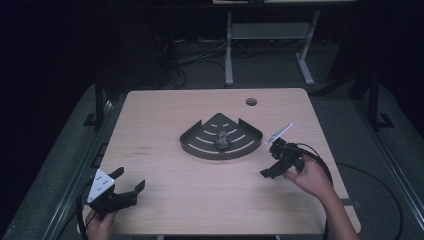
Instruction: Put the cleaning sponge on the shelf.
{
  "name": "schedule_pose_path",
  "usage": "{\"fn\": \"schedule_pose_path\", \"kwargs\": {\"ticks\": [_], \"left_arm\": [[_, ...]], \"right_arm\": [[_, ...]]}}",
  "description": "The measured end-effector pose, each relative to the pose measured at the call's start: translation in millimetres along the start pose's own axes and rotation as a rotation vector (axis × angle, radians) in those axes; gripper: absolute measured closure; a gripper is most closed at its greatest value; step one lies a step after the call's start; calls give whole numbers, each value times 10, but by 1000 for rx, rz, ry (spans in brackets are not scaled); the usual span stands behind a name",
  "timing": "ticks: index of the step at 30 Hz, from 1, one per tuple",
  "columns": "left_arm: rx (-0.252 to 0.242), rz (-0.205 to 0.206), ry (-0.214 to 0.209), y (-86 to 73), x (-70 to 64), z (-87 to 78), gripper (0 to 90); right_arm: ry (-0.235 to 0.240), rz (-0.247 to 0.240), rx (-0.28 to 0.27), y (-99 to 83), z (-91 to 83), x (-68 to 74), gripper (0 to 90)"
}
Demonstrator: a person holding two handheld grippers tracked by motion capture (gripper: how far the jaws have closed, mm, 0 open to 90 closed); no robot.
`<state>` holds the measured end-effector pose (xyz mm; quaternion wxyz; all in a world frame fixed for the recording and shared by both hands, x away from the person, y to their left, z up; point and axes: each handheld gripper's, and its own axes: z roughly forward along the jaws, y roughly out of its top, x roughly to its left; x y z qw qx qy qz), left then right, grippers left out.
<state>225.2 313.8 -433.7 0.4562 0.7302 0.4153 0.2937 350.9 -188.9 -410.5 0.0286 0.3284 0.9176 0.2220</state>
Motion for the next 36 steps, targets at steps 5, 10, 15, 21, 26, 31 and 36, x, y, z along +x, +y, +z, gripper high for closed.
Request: {"fn": "schedule_pose_path", "kwargs": {"ticks": [5, 10, 15, 21, 26, 31, 36], "left_arm": [[1, -1, 0, 0, -4, 1, 132], [3, 1, -2, -3, -1, 1, 132], [7, 9, -3, -3, -5, 7, 132], [7, 5, -4, -5, -6, 14, 132], [7, 6, -3, -6, -12, 17, 132], [7, 7, -3, -6, -11, 16, 133], [5, 6, -5, -8, -9, 21, 133]], "right_arm": [[1, 3, -12, -70, 8, 8, 151], [1, 9, -23, -158, 27, 22, 151], [2, 11, -22, -219, 57, 39, 151], [1, 8, -31, -279, 63, 100, 153], [-6, -1, -31, -318, 58, 133, 153], [2, -5, -43, -365, 42, 184, 153], [-3, -4, -55, -419, 35, 229, 153]]}}
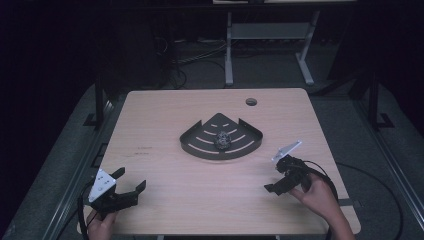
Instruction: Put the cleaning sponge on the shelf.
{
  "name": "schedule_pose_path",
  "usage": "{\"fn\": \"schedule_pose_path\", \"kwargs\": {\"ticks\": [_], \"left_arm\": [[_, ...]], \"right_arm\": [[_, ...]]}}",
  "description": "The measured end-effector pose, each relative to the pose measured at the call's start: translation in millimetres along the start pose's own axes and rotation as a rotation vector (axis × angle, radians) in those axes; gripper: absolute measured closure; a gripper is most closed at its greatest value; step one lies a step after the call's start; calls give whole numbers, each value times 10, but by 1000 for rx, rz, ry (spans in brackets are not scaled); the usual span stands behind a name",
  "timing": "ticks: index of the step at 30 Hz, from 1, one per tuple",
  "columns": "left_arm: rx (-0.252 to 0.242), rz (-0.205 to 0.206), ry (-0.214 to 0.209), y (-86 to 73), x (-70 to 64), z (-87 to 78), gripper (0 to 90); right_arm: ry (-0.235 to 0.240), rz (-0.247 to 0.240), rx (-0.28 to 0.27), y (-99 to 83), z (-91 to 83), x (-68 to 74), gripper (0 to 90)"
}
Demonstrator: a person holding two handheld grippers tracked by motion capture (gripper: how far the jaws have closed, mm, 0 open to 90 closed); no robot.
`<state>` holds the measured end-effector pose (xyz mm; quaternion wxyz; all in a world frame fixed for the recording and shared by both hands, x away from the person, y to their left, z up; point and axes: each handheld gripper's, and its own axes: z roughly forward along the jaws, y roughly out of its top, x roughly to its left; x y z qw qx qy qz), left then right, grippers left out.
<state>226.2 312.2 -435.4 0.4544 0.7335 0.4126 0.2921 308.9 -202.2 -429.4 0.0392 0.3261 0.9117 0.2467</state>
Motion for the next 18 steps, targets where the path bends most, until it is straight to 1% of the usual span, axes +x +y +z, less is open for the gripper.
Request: {"fn": "schedule_pose_path", "kwargs": {"ticks": [4, 8, 12, 18], "left_arm": [[1, 0, 0, -1, 0, -1, 132], [3, 4, 0, -1, -6, 5, 133], [2, 4, 1, -2, -7, 6, 132], [-5, -2, 2, 0, -2, 3, 133]], "right_arm": [[-6, 0, -3, -55, 2, 28, 153], [0, 11, -6, -132, 9, 34, 153], [-5, 21, -12, -212, 1, 41, 155], [-2, 30, -22, -269, -6, 47, 155]]}}
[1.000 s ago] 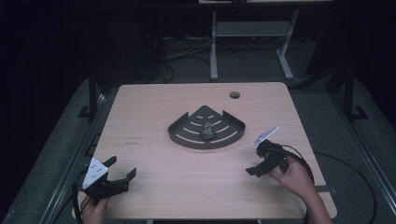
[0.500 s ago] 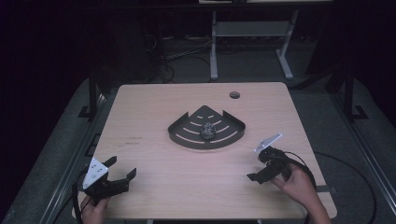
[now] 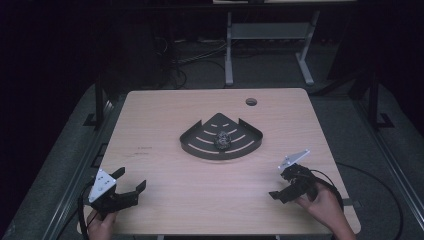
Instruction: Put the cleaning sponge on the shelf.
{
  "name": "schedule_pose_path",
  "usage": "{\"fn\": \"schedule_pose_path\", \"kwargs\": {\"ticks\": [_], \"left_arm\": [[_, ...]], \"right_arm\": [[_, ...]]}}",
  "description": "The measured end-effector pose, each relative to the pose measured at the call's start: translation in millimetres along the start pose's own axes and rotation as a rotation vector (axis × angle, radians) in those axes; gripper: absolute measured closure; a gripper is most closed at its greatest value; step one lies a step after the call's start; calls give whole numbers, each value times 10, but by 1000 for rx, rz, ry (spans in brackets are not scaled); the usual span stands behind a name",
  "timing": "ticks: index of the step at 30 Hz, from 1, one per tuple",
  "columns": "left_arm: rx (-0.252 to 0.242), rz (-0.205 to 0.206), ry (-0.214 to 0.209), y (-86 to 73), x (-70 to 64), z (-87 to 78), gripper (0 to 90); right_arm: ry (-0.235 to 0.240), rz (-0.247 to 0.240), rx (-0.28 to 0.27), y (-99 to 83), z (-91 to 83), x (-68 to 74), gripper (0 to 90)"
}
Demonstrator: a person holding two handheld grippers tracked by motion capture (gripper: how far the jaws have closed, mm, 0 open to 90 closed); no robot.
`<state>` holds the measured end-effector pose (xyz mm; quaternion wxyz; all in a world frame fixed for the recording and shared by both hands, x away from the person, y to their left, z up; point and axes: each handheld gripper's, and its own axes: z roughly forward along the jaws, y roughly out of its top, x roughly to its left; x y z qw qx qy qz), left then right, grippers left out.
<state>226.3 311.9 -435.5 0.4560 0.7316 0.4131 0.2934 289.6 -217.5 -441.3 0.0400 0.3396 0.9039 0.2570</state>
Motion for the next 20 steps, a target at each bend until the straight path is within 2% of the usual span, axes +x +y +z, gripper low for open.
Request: {"fn": "schedule_pose_path", "kwargs": {"ticks": [4, 7, 11, 13, 20], "left_arm": [[4, 2, 0, 0, 1, 5, 132], [7, 28, 12, 4, -2, 4, 133], [3, 12, 6, 20, 13, 15, 133], [7, 27, 11, 16, 5, 21, 133], [12, 16, 10, 12, 27, 49, 133]], "right_arm": [[-8, -1, -9, -30, -27, 14, 155], [-3, 2, -13, -55, -51, 30, 155], [-16, 2, -16, -92, -77, 54, 155], [-15, 6, -19, -99, -78, 52, 155], [-16, 37, -83, -225, -78, 81, 157]]}}
